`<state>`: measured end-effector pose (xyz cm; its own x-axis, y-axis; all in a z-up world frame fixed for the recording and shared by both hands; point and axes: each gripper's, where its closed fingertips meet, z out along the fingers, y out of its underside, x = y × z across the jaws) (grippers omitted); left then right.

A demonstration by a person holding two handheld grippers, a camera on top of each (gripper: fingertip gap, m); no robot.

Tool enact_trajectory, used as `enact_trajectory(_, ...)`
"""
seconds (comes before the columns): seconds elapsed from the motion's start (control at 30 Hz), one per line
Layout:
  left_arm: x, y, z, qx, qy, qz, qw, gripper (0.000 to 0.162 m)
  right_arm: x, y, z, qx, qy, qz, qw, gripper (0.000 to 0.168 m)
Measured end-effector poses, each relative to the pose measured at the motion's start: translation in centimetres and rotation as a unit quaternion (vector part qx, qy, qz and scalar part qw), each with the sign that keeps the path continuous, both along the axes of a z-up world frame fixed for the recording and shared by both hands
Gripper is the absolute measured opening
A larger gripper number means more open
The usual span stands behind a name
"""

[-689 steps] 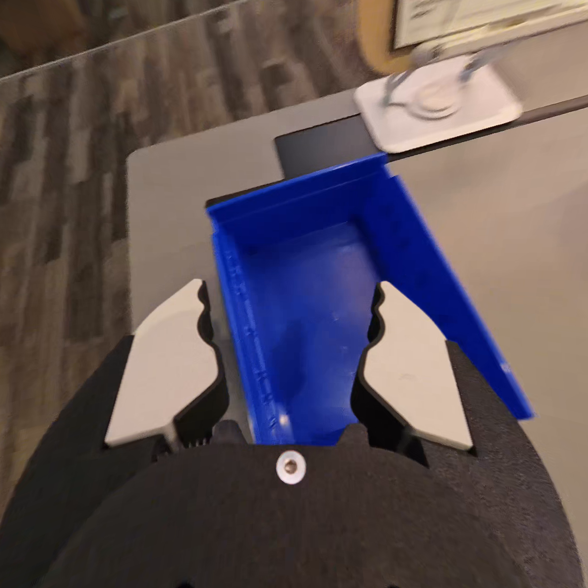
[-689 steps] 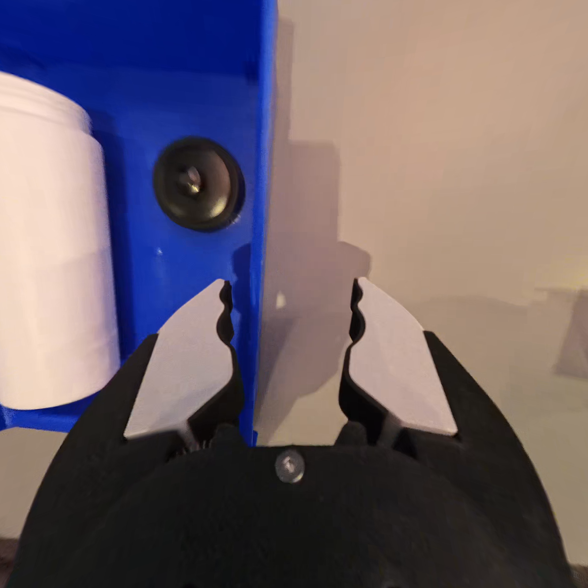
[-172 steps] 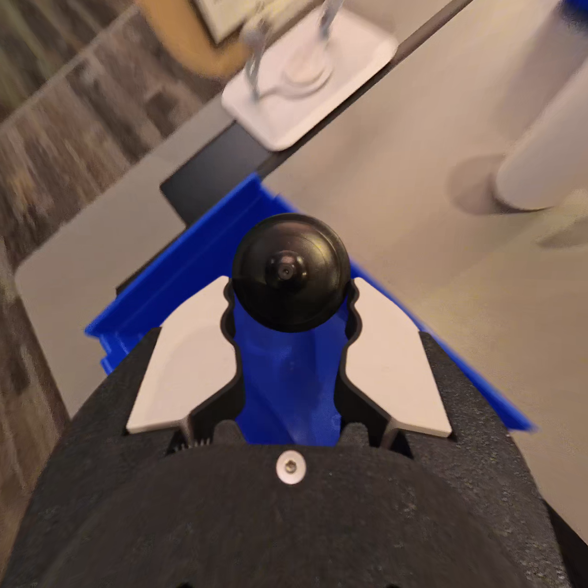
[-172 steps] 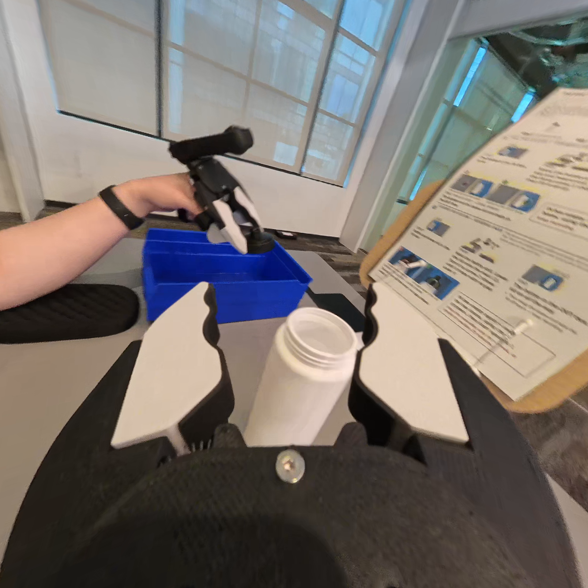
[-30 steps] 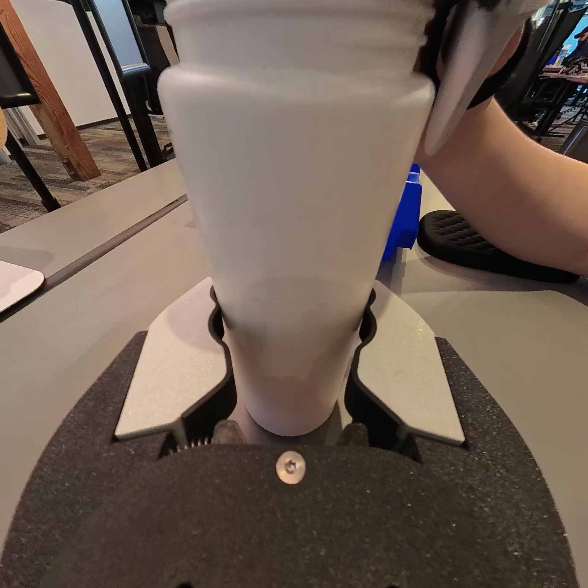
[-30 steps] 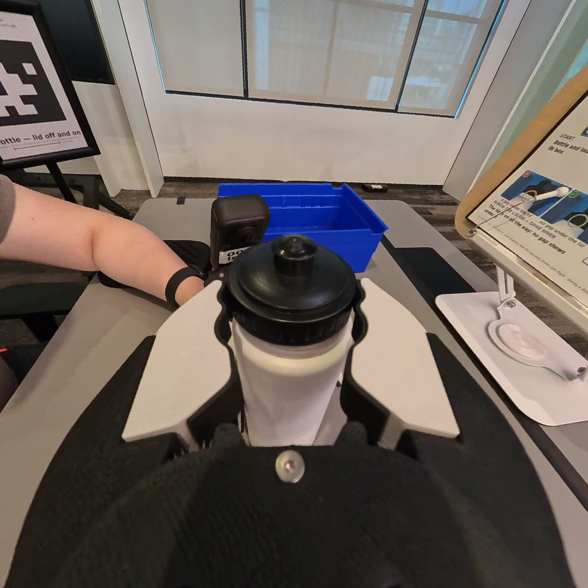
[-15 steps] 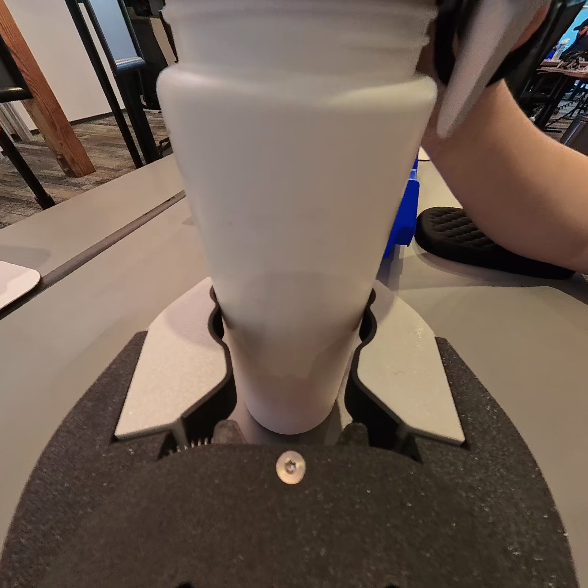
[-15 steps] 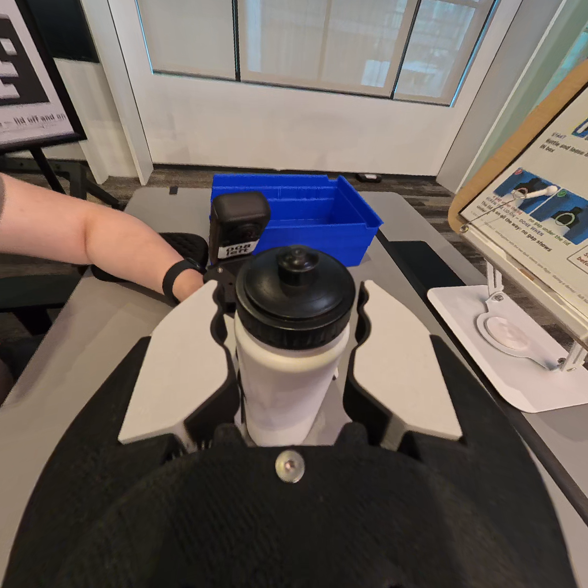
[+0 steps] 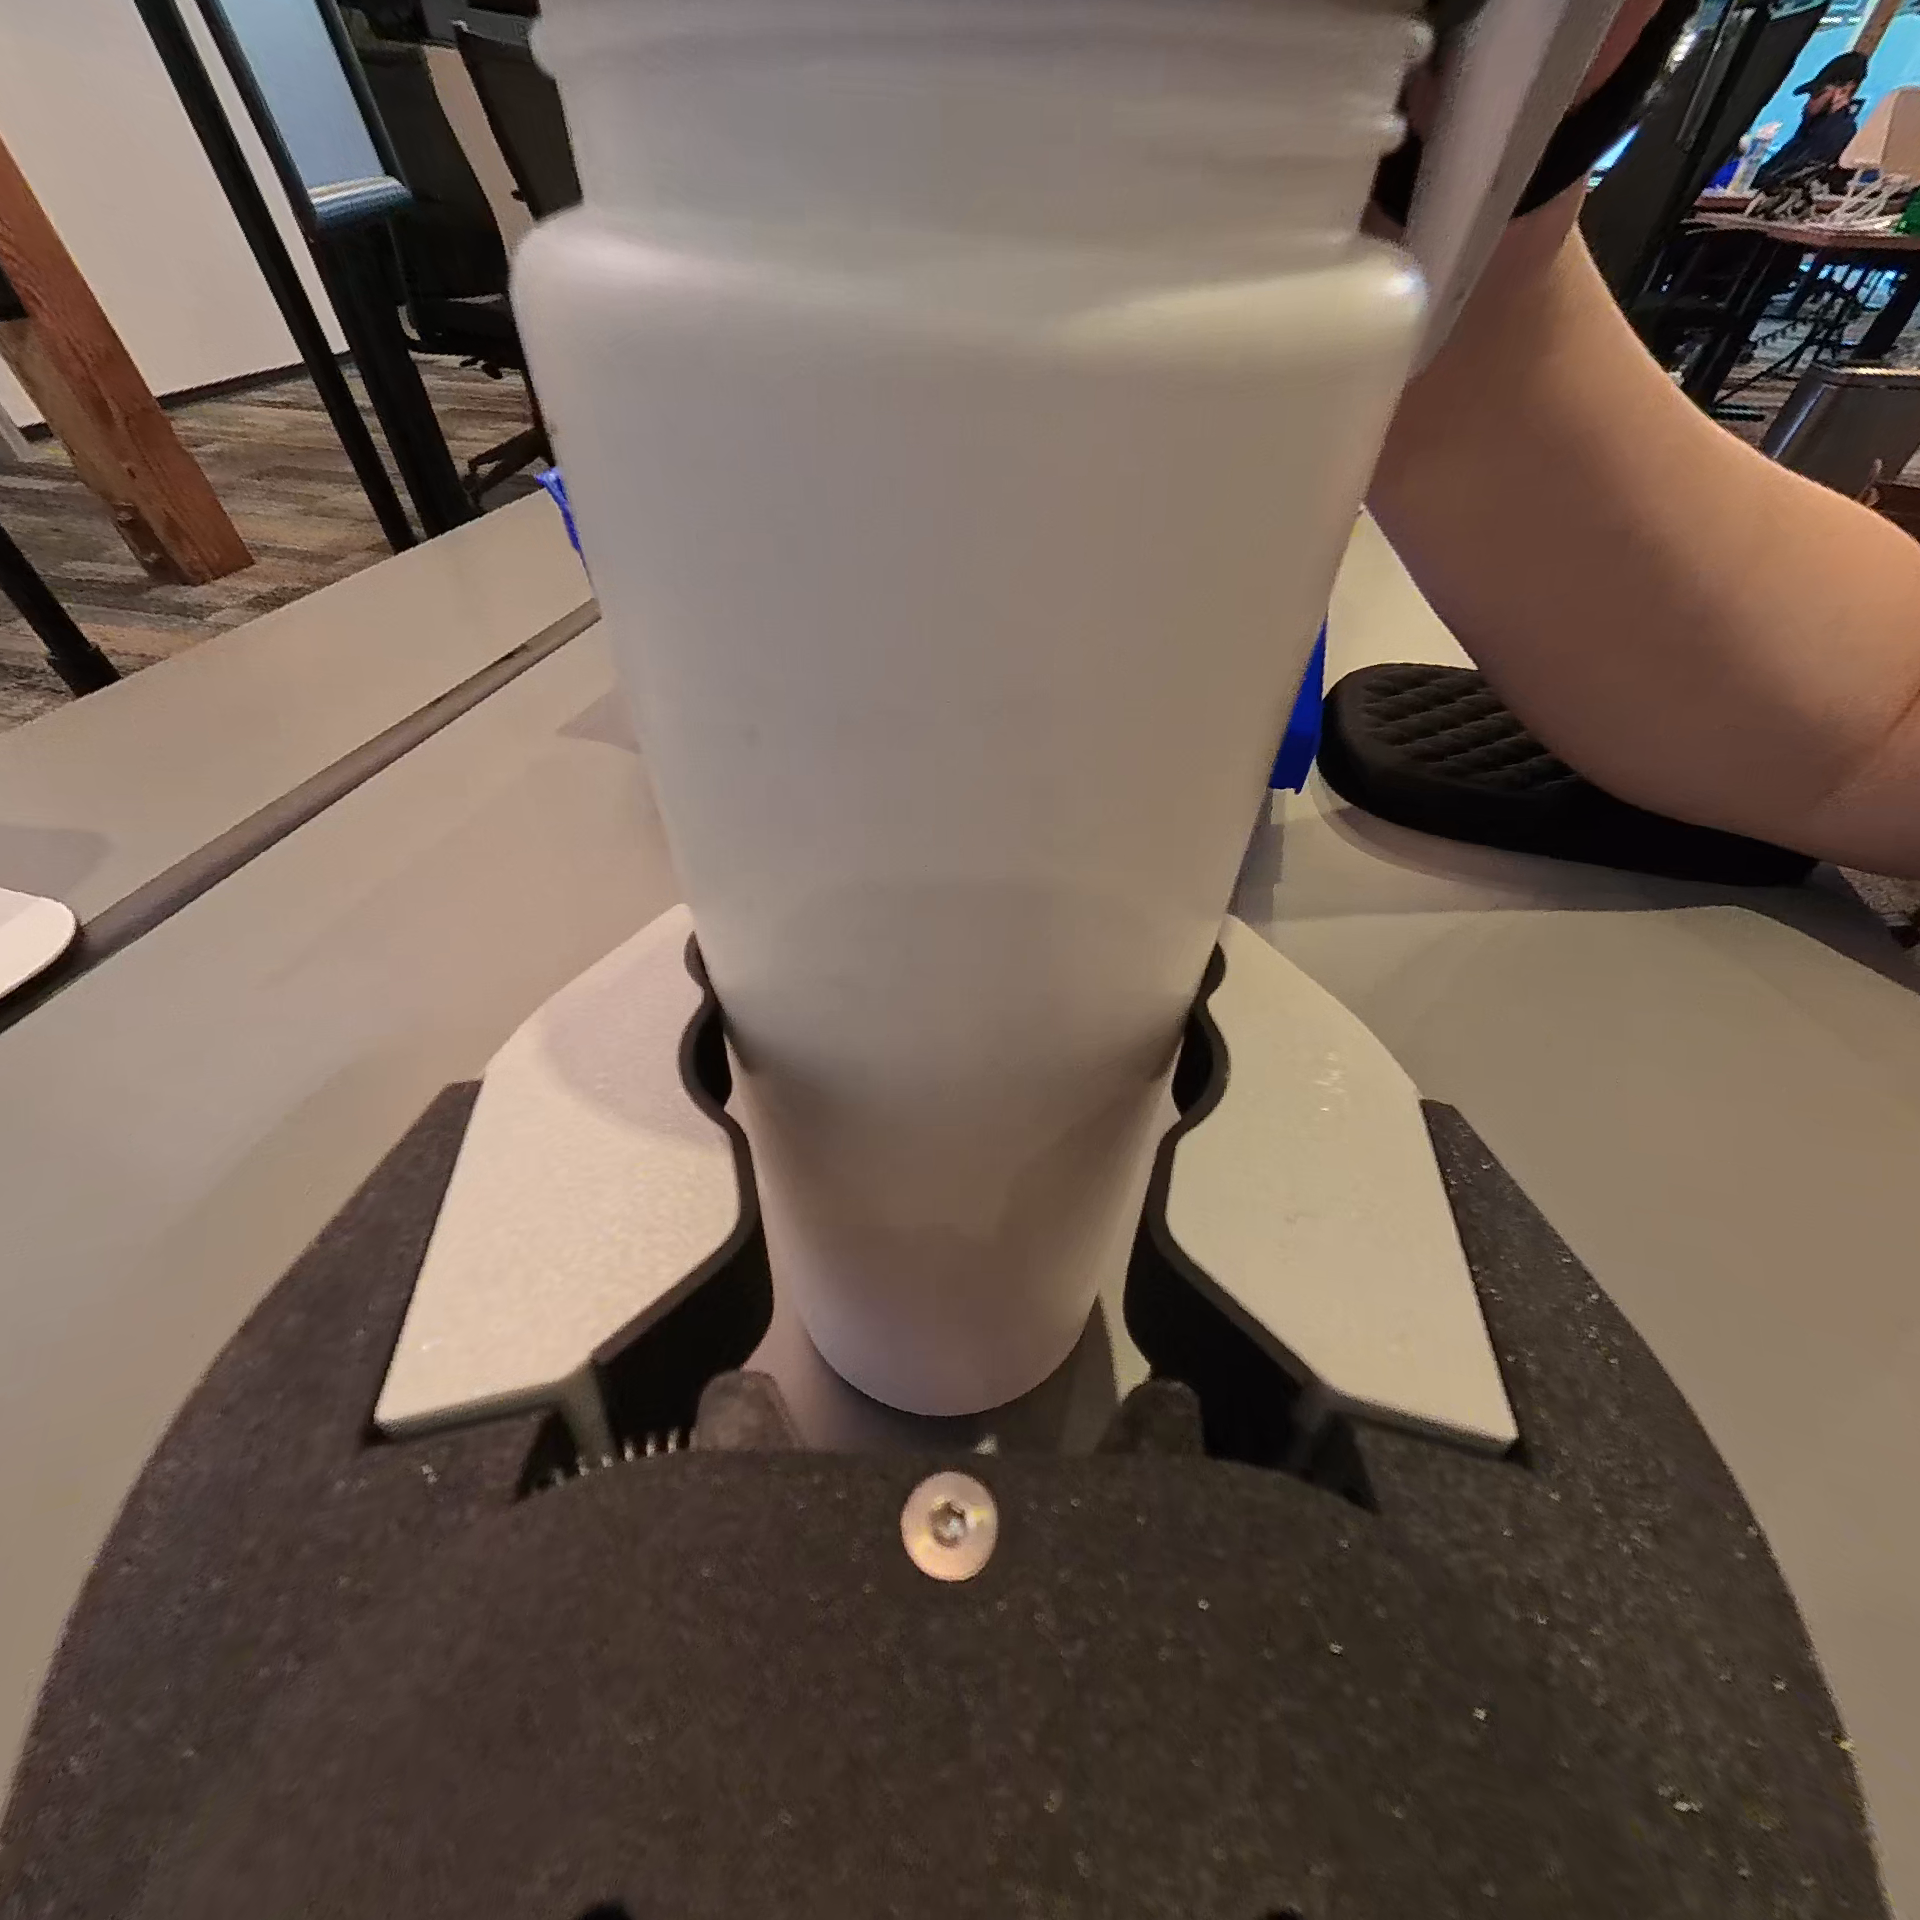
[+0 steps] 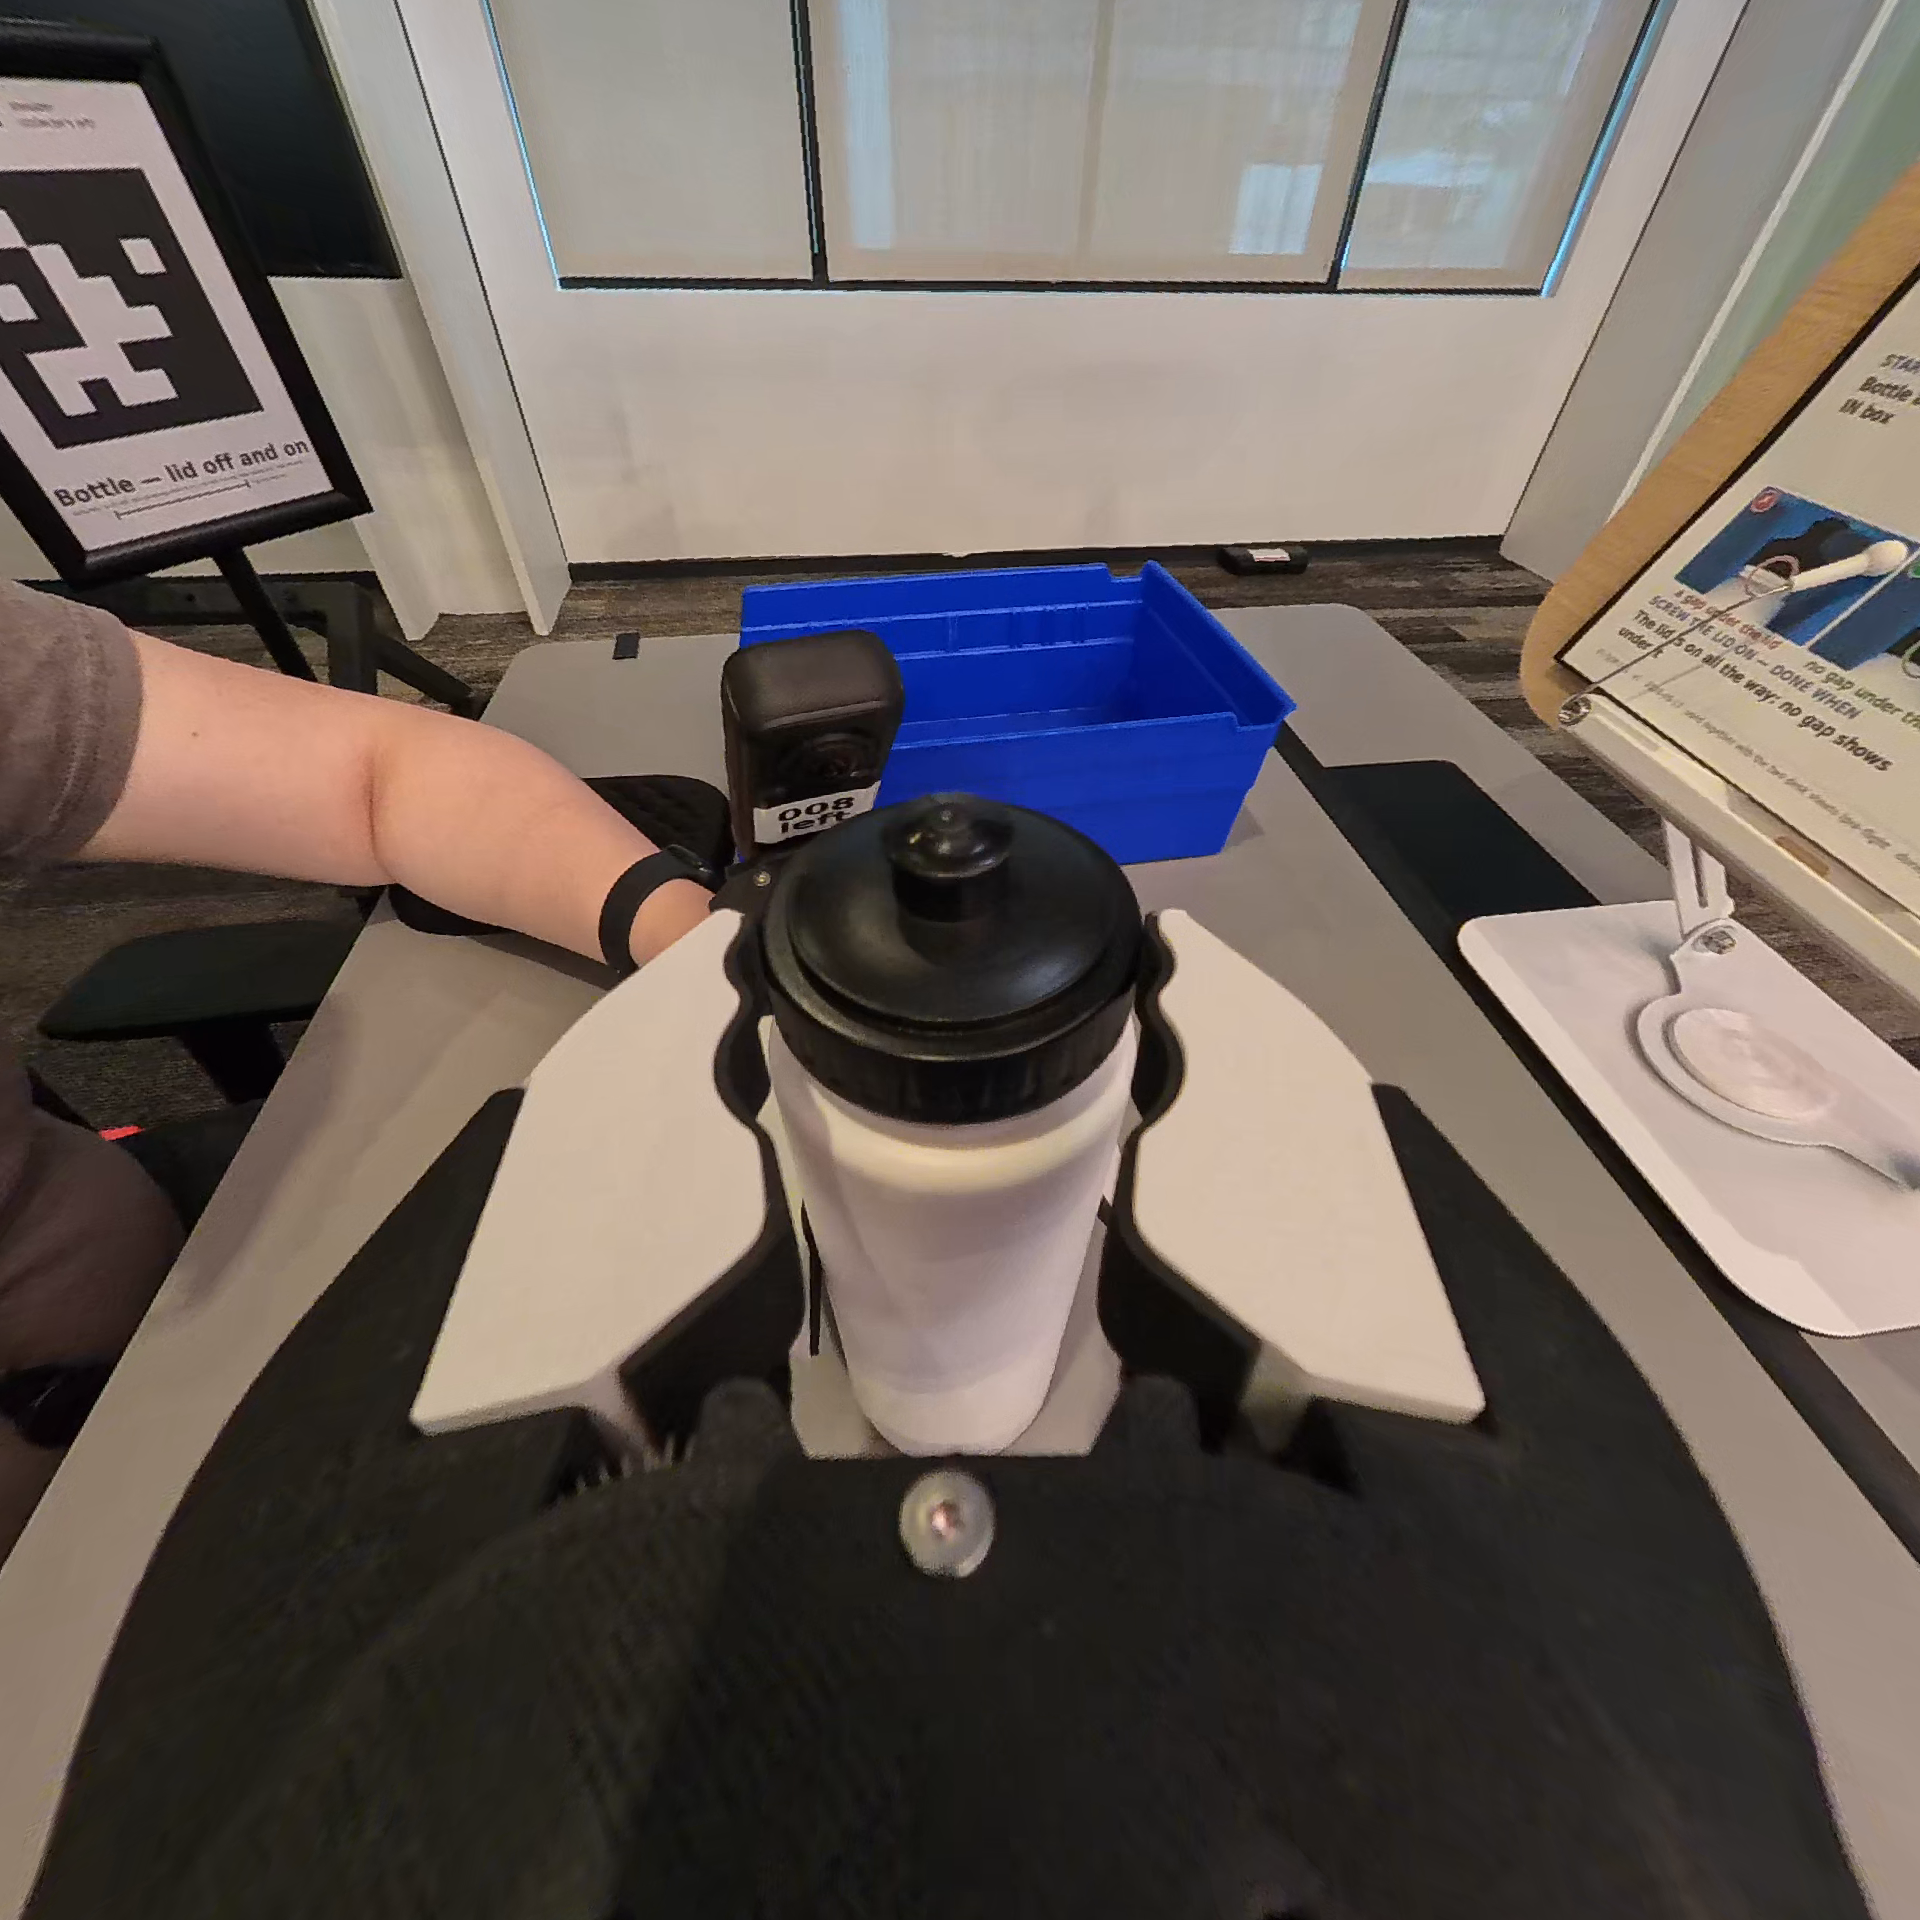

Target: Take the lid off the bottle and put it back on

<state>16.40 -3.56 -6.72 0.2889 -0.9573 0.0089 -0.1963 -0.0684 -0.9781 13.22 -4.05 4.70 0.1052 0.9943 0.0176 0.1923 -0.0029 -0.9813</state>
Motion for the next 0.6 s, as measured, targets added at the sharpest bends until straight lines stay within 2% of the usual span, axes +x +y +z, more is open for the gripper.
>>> enact_trajectory(0.1, -0.1, 0.4, 0.0, 0.0, 0.004, 0.027, 1.0, 0.085, -0.1, 0.4, 0.0, 0.003, -0.004, -0.018, 1.0, 0.07)
enact_trajectory(0.37, -1.7, 2.5, -0.2, -0.006, 0.029, 0.169, 0.985, 0.085, -1.5, 1.8, -0.1, 0.01, 0.005, -0.118, 0.993, 0.07)
enact_trajectory(0.6, -1.9, 2.7, -0.3, -0.008, 0.034, 0.186, 0.982, 0.085, -1.5, 2.1, -0.1, 0.01, 0.018, -0.129, 0.992, 0.07)
